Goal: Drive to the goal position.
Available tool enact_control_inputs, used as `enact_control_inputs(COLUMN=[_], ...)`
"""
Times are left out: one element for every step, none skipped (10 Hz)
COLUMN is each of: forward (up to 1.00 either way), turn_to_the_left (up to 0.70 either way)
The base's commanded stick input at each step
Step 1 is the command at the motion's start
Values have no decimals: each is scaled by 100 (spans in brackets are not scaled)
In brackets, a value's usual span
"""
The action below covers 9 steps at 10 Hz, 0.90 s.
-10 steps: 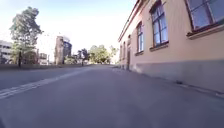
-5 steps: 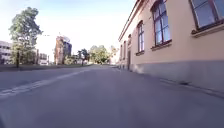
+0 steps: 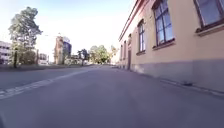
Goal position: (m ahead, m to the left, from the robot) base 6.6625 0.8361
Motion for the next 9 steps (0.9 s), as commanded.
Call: enact_control_inputs(forward=[50,50,50,50,50,50,50,50,50], turn_to_the_left=[0,0,0,0,0,0,0,0,0])
